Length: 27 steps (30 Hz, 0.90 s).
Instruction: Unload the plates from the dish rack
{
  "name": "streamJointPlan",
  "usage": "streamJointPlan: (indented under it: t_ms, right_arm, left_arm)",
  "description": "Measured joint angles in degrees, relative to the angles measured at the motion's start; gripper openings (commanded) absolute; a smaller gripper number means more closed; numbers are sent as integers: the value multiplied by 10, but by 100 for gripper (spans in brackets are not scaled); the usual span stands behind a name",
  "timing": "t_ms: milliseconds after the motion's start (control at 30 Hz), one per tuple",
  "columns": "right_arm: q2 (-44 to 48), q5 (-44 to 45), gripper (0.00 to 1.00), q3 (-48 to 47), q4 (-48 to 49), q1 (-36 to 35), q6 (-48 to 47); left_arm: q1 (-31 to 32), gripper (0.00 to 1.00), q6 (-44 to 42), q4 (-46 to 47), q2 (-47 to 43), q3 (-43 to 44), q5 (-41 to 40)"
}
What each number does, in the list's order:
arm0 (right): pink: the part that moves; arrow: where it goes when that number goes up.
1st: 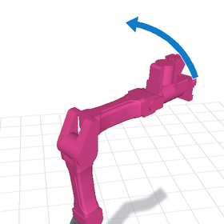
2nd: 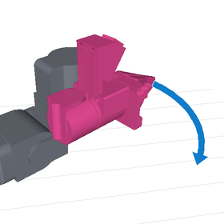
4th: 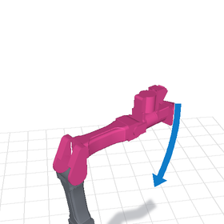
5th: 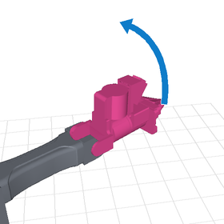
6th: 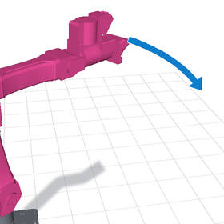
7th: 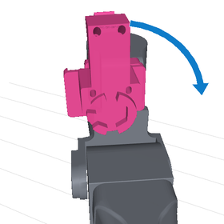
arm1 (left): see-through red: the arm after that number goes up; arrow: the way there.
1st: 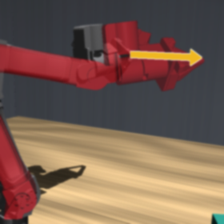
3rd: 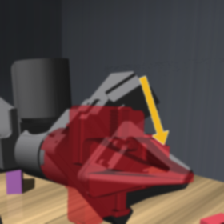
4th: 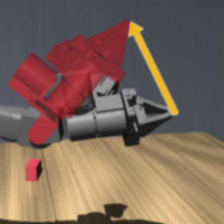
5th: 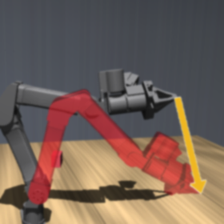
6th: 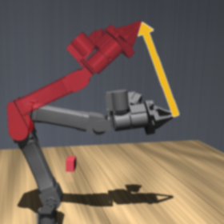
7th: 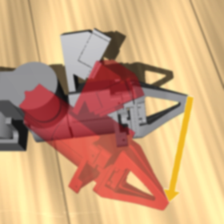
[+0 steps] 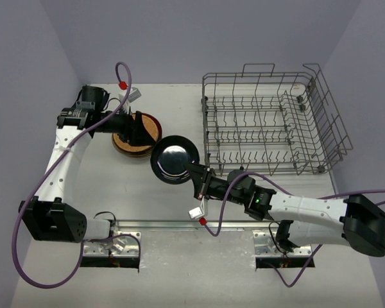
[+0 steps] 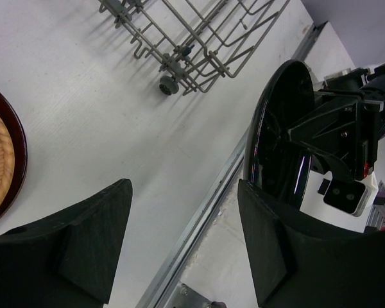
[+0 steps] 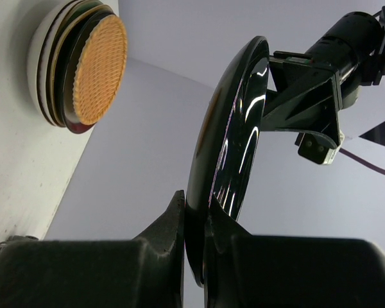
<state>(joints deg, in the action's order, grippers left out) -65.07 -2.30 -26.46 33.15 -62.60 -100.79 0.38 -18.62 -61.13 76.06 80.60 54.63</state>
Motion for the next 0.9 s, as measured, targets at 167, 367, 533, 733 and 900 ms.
streamJointPlan:
  t_ms: [167,367,533,733,900]
  right_arm:
    - [11,4,0,0,-5,-3,3]
    - [13,3,0,0,-4,-7,4]
    - [13,7,0,0,-7,-10,6]
    - [32,14,0,16,-8,-22,7]
    - [35,25,0,29,-34,-28,11]
  left_arm:
    - [1,65,2,11,2,0,29]
    - [15,64,-32,-11,15,-3,38]
    - [18,72,-6,20,8,-26,37]
    - [18,78,102,126,-41,-52,16]
    - [19,74,175,189,-74,-57,30]
